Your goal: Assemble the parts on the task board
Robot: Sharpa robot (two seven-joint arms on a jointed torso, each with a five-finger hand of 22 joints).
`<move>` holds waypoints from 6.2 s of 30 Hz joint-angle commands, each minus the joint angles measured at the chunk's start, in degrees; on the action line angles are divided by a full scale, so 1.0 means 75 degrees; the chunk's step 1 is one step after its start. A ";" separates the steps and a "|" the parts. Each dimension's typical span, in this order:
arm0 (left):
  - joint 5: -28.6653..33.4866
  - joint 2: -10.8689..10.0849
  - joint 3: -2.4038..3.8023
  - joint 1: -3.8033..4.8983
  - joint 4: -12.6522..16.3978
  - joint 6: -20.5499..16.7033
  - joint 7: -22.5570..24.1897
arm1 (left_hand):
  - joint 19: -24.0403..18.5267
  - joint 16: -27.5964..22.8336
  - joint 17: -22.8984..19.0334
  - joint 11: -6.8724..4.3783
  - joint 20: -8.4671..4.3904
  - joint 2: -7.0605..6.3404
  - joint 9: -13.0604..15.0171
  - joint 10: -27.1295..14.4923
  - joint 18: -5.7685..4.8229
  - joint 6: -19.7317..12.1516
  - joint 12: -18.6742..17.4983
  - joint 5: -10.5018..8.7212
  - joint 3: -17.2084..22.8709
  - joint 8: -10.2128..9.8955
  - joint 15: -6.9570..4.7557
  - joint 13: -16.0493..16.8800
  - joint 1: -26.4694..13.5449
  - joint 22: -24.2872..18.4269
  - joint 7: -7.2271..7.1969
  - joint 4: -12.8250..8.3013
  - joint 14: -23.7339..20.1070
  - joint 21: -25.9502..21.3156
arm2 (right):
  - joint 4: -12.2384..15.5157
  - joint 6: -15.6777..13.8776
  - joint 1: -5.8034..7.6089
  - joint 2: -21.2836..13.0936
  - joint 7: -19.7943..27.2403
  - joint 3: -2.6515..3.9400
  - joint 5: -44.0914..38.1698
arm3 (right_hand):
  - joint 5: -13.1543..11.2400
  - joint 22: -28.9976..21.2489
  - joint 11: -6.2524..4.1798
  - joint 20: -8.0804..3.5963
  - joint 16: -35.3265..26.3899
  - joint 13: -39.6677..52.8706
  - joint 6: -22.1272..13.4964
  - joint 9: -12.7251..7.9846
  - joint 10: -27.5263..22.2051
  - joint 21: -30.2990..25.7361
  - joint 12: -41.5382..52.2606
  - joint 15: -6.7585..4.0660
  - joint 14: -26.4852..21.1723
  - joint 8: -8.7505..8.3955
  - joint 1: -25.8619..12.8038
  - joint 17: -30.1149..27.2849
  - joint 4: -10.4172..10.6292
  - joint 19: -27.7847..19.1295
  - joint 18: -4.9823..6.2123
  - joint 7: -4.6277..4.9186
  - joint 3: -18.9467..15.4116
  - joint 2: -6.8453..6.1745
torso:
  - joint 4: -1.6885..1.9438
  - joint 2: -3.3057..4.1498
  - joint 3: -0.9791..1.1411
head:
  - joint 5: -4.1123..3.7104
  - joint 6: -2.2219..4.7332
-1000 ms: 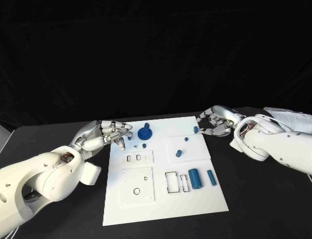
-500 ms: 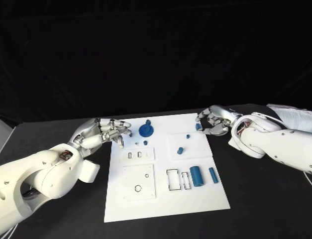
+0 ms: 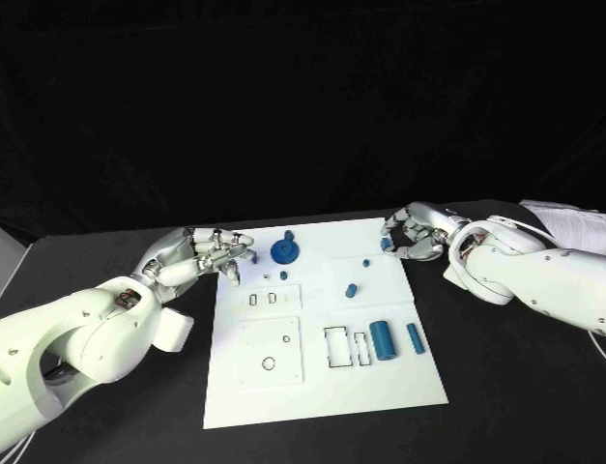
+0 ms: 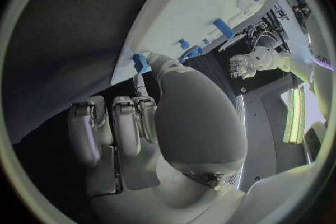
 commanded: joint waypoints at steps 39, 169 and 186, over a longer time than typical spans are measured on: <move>-0.0012 -0.0007 0.0005 -0.0003 -0.0016 0.0117 -0.0004 | 0.0022 0.0066 0.0001 0.0027 0.0011 0.0019 0.0014 -0.0059 0.0114 -0.0042 -0.0041 -0.0006 -0.0004 -0.0047 0.0000 0.0006 -0.0062 0.0020 -0.0003 -0.0031 0.0096 0.0036 | -0.0230 0.0088 0.0004 0.0199 -0.0125 0.0002 -0.0236 | -0.0021 0.2010 -0.0179 -0.0160 0.0032 0.1764 0.0460 0.0112 0.0574 0.0077 0.0143 -0.0168 0.0824 0.0256 -0.0015 0.2012 -0.0026 0.0801 -0.0052 -0.0211 0.0301 0.0205 | 0.0004 0.0002 -0.0003 | 0.0023 -0.0020; -0.0366 0.0055 0.0003 0.0007 -0.0255 0.0145 -0.0232 | 0.0024 0.0078 -0.0003 0.0040 0.0019 0.0043 0.0030 -0.0081 0.0111 -0.0060 -0.0040 -0.0006 -0.0014 -0.0065 0.0012 0.0010 -0.0151 0.0032 0.0009 0.0017 0.0115 0.0076 | 0.1809 -0.0880 -0.0878 0.2666 -0.4405 -0.0198 -0.2687 | -0.0257 0.2010 -0.0342 -0.0298 0.0032 0.1662 0.0564 0.0471 0.0484 0.0077 0.0031 -0.0293 0.0824 0.0919 -0.0635 0.2012 -0.0196 0.0801 -0.0052 -0.0377 0.0696 0.0182 | -0.0071 -0.0171 -0.0138 | 0.0524 -0.0491; -0.0369 0.0056 0.0003 0.0007 -0.0251 0.0233 -0.0240 | 0.0021 0.0078 -0.0005 0.0037 0.0021 0.0038 0.0033 -0.0089 0.0112 -0.0066 -0.0042 -0.0006 -0.0016 -0.0070 0.0011 0.0010 -0.0154 0.0032 0.0004 0.0014 0.0114 0.0080 | 0.1779 -0.0840 -0.0892 0.2682 -0.4284 -0.0212 -0.2614 | -0.0295 0.2010 -0.0305 -0.0279 0.0032 0.1553 0.0421 0.0437 0.0378 0.0077 -0.0076 -0.0267 0.0824 0.0864 -0.0699 0.2012 -0.0164 0.0801 -0.0052 -0.0330 0.0615 0.0067 | -0.0076 -0.0174 -0.0138 | 0.0534 -0.0513</move>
